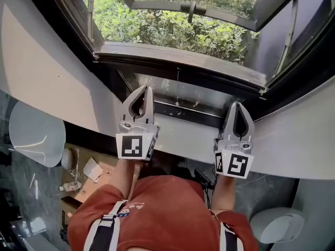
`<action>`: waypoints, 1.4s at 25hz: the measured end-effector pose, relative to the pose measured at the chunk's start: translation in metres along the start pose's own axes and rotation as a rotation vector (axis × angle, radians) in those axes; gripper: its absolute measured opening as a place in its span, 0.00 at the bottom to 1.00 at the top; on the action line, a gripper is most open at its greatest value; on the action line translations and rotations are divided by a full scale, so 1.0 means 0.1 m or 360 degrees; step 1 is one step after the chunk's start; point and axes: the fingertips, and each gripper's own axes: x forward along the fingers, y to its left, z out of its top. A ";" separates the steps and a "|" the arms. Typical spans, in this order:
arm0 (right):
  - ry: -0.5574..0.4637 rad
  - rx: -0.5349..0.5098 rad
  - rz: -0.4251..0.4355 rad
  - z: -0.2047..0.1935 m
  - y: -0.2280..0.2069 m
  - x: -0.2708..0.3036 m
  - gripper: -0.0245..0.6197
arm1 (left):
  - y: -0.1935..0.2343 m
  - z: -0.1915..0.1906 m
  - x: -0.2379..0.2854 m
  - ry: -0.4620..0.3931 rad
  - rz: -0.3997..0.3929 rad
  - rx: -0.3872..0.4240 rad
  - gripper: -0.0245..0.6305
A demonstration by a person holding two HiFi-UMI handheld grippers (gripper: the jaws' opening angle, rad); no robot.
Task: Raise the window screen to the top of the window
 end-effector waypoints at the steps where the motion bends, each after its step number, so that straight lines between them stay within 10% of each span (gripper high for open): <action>1: 0.0002 0.0001 -0.0001 -0.02 -0.02 0.04 0.05 | 0.01 -0.01 0.05 0.0004 0.0003 -0.0001 0.04; 21: 0.0142 -0.0256 -0.0005 -0.24 0.21 0.50 0.05 | 0.35 -0.22 0.57 0.0049 -0.0144 0.0127 0.05; 28: 0.0357 -0.0669 0.0205 -0.40 0.32 0.64 0.05 | 0.34 -0.39 0.61 0.0151 -0.0305 0.0645 0.16; 35: 0.0597 -0.1262 0.0465 -0.72 0.25 0.67 0.28 | 0.45 -0.68 0.64 0.0316 -0.0479 0.1321 0.26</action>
